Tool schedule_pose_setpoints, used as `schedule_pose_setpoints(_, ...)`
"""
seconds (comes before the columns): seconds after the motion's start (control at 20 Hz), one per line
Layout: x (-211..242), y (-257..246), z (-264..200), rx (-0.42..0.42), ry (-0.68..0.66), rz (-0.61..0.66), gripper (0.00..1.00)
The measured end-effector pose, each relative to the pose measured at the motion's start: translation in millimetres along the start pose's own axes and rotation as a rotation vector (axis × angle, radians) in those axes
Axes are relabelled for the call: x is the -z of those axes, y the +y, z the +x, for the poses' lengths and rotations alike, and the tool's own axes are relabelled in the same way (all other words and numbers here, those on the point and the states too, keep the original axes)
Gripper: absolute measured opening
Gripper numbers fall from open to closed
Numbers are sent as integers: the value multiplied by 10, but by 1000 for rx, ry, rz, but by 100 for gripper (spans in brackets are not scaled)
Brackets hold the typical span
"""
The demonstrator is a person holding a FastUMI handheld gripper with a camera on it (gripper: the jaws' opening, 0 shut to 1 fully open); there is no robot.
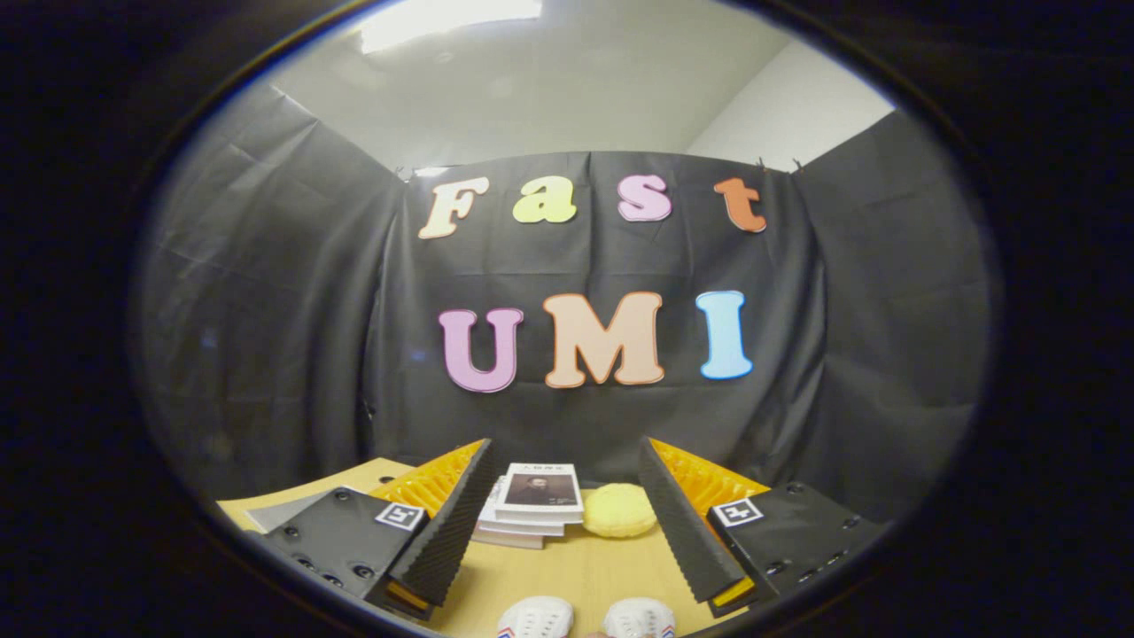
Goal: Open the storage box then place both shoes into the box .Put the left shoe in first, then the right shoe, with the right side of both shoes facing outward in a uniform manner.
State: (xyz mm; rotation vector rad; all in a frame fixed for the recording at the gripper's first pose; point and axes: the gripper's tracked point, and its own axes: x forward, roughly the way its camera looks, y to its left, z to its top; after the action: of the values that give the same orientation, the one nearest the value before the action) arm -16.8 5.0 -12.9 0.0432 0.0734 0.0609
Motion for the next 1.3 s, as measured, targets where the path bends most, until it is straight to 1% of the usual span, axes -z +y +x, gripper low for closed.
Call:
schedule_pose_setpoints(0.1, 41, 25, -42, -30, 20, 39, 100)
schedule_pose_setpoints(0.2, 155, 89, -93, -62, 52, 104, 100)
schedule_pose_setpoints(0.35, 451, 194, -180, -114, 143, 212, 100)
schedule_pose_setpoints(0.5, 784, 278, -240, -145, 256, 304, 99)
schedule_pose_setpoints(0.75, 1228, 525, -403, -229, 444, 533, 99)
schedule_pose_setpoints(0.85, 1422, 561, -448, -233, 502, 610, 100)
schedule_pose_setpoints(1.0, 1727, 699, -542, -240, 611, 780, 100)
schedule_pose_setpoints(1.1, 1855, 800, -624, -259, 673, 858, 100)
schedule_pose_setpoints(1.3, 2034, 1115, -743, -344, 784, 1000, 99)
